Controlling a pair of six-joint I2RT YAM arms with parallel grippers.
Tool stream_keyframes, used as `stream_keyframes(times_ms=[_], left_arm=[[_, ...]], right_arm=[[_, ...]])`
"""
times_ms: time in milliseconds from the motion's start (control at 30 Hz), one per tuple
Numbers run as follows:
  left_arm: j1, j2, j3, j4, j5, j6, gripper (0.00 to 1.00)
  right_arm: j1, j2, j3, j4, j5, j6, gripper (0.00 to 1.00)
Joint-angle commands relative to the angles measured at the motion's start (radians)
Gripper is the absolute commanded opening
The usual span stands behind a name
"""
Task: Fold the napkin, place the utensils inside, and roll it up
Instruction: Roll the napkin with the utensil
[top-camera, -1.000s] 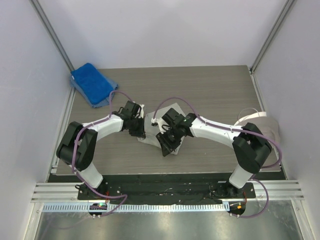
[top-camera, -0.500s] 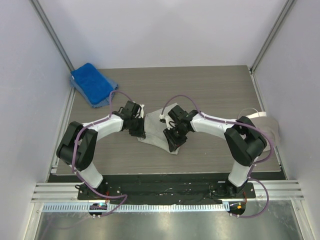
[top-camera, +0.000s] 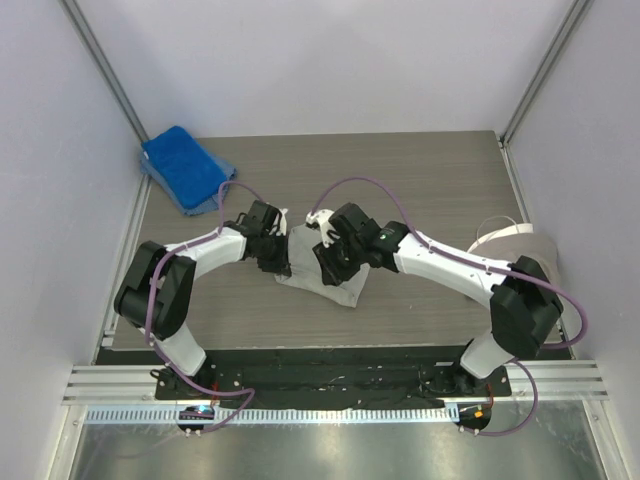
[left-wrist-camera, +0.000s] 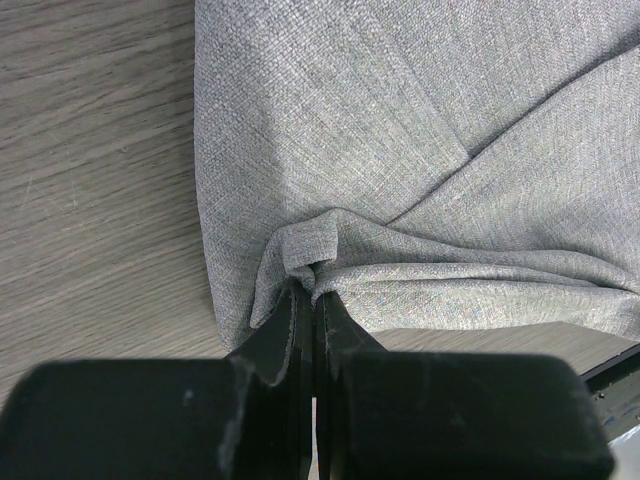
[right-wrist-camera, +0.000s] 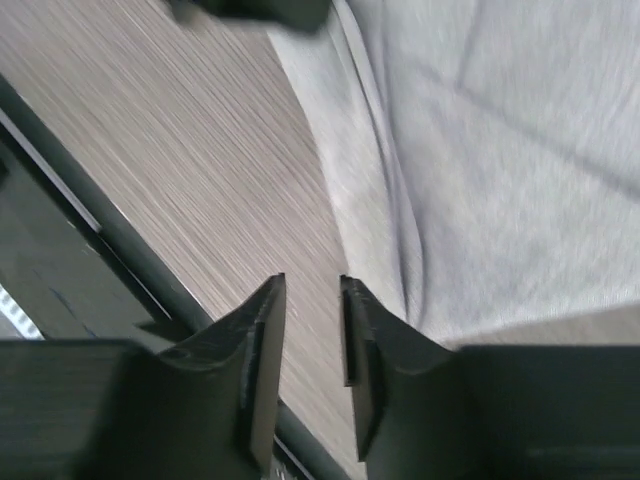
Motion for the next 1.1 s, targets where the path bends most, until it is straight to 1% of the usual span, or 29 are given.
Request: stream_keyframes(times_ms=[0,100,267,433,533,667,867,900,933,967,1000,1033,1067], left_arm=[[0.000,0.042,0.000,-0.035,-0.002,0.007,0.00],[0.002,0.042,0.001,-0.035,0.003,0.006,0.00],[0.002,0.041,0.003,-0.034,0.003,0.006,0.00],[0.002,0.042,0.004,-0.037,0.005,0.004,0.00],[0.002,0.042,0.008,-0.035,0.008,0.006,0.00],[0.002,0.042,0.006,-0.018,0.029,0.004,0.00],[0.002,0.006,-0.002,0.009,0.035,-0.004,0.00],[0.002,0.000,-0.005,0.015,0.029,-0.007,0.02],[0.002,-0.022,-0.006,0.022,0.021,-0.008,0.06],[0.002,-0.033,-0.015,0.028,0.014,-0.010,0.20],[0.002,-0.048,-0.022,0.034,0.005,-0.017,0.29],[0.002,-0.075,-0.029,0.051,-0.014,-0.020,0.48],[0.002,-0.091,-0.040,0.055,-0.021,-0.023,0.55]], right_arm=[[0.022,0.030,0.044,0.190,0.059,0.064,0.31],[0.029,0.119,0.076,0.240,0.020,0.086,0.23],[0.032,0.219,0.119,0.299,-0.020,0.106,0.17],[0.032,0.289,0.138,0.316,-0.029,0.106,0.15],[0.031,0.316,0.139,0.323,-0.011,0.104,0.14],[0.028,0.343,0.130,0.323,0.051,0.101,0.12],[0.011,0.368,0.099,0.323,0.075,0.104,0.12],[0.011,0.375,0.096,0.323,0.074,0.106,0.12],[0.008,0.379,0.089,0.326,0.072,0.109,0.12],[0.008,0.382,0.086,0.328,0.069,0.109,0.12],[0.008,0.389,0.083,0.329,0.068,0.112,0.12],[0.006,0.394,0.075,0.331,0.059,0.116,0.12],[0.006,0.397,0.073,0.331,0.054,0.117,0.12]])
